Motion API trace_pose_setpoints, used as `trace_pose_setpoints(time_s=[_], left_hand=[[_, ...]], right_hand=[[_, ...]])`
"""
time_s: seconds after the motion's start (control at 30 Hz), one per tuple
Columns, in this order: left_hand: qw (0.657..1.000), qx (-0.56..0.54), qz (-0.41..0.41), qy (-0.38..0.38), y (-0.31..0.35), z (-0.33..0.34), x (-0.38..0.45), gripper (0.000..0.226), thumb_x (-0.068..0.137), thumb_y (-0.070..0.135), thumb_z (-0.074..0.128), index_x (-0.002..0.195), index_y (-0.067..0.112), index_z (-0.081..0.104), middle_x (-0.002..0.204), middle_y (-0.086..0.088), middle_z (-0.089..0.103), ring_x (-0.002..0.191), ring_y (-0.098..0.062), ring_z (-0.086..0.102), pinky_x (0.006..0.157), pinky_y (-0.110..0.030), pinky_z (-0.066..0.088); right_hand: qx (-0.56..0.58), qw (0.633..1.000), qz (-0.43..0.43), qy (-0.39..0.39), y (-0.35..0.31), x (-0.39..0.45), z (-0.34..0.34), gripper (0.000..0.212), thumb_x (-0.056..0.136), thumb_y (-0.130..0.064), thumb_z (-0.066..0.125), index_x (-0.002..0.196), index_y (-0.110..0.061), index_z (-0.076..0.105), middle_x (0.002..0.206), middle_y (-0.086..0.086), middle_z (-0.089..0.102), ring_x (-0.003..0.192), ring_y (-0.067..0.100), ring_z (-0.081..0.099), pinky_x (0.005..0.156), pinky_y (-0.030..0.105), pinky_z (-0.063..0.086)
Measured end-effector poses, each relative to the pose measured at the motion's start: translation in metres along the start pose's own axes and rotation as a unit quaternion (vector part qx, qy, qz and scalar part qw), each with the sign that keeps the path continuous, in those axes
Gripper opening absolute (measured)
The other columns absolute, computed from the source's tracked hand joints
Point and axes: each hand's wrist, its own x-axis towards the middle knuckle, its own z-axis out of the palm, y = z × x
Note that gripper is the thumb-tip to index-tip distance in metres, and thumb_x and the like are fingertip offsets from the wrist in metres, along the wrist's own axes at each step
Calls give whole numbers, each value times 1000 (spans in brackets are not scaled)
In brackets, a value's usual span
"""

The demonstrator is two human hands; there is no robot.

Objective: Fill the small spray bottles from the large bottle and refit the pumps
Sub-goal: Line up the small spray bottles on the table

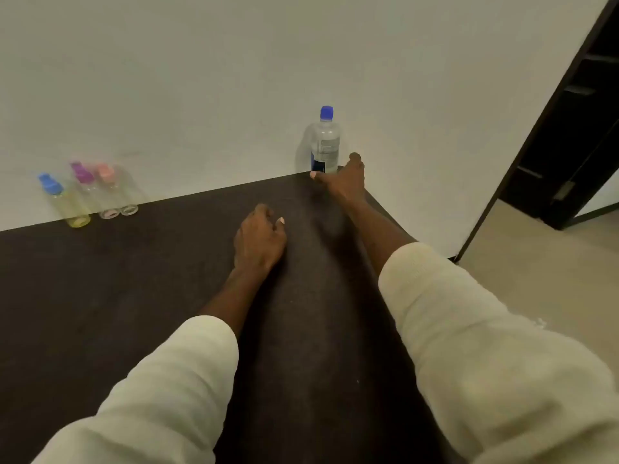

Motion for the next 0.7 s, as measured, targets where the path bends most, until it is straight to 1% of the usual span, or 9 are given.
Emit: trace_pose_setpoints(time_s=[0.07, 0.13, 0.2, 0.27, 0.37, 0.47, 0.6, 0.67, 0.7], left_hand=[[1000, 8, -15, 15, 0, 1, 7, 20, 98, 35, 56, 108, 17, 54, 95, -1, 61, 86, -18, 55, 75, -34, 42], [999, 22, -29, 26, -2, 4, 11, 19, 98, 36, 57, 98, 18, 54, 88, 1, 60, 82, -18, 54, 74, -33, 40], [999, 10, -42, 29, -6, 8, 17, 22, 96, 39, 58, 89, 18, 55, 83, 2, 61, 79, -20, 57, 73, -35, 44], [998, 0, -51, 31, -11, 12, 24, 23, 94, 41, 59, 85, 20, 56, 80, 2, 62, 78, -20, 60, 75, -37, 50], [998, -8, -57, 40, -15, 15, 28, 23, 94, 41, 58, 82, 22, 56, 76, 2, 61, 74, -18, 59, 73, -37, 51], [997, -4, -57, 43, -16, 18, 29, 22, 95, 38, 57, 83, 20, 57, 75, 3, 60, 71, -15, 57, 72, -36, 51], [997, -8, -57, 44, -12, 15, 27, 21, 97, 36, 56, 85, 19, 58, 76, 3, 60, 71, -14, 57, 70, -34, 48], [997, -25, -59, 44, -10, 12, 24, 20, 97, 34, 56, 85, 19, 58, 76, 2, 61, 71, -15, 58, 68, -34, 49], [997, -42, -58, 41, -8, 9, 22, 19, 97, 34, 57, 86, 19, 59, 76, 2, 62, 71, -15, 59, 68, -35, 51]], right_hand=[[2, 1000, 2, -2, -3, 10, 8, 97, 72, -35, 84, 145, -9, 25, 146, 11, 37, 132, 29, 43, 105, 38, 42], [13, 1000, 10, -5, -1, 21, 19, 96, 72, -33, 84, 144, -9, 26, 145, 11, 38, 132, 30, 43, 106, 39, 41], [25, 1000, 12, 2, 2, 32, 30, 94, 73, -31, 84, 144, -9, 27, 144, 11, 39, 132, 30, 43, 107, 40, 40], [27, 1000, 5, 11, 4, 42, 40, 89, 74, -31, 82, 143, -9, 29, 143, 10, 41, 132, 29, 43, 107, 41, 40], [16, 999, -1, 36, 9, 54, 49, 74, 78, -30, 79, 136, -11, 37, 137, 8, 49, 126, 29, 50, 104, 42, 43], [10, 999, -1, 54, 10, 57, 47, 60, 81, -29, 76, 128, -11, 43, 128, 7, 57, 115, 27, 57, 92, 36, 47], [4, 999, -11, 53, 5, 47, 41, 56, 79, -27, 78, 124, -11, 48, 122, 6, 60, 106, 23, 59, 80, 27, 43], [17, 999, -15, 49, 1, 34, 36, 55, 79, -26, 78, 124, -10, 50, 118, 5, 61, 97, 19, 57, 77, 24, 41], [25, 998, -19, 47, -1, 25, 33, 56, 78, -26, 79, 124, -11, 50, 118, 5, 62, 96, 18, 57, 77, 24, 42]])
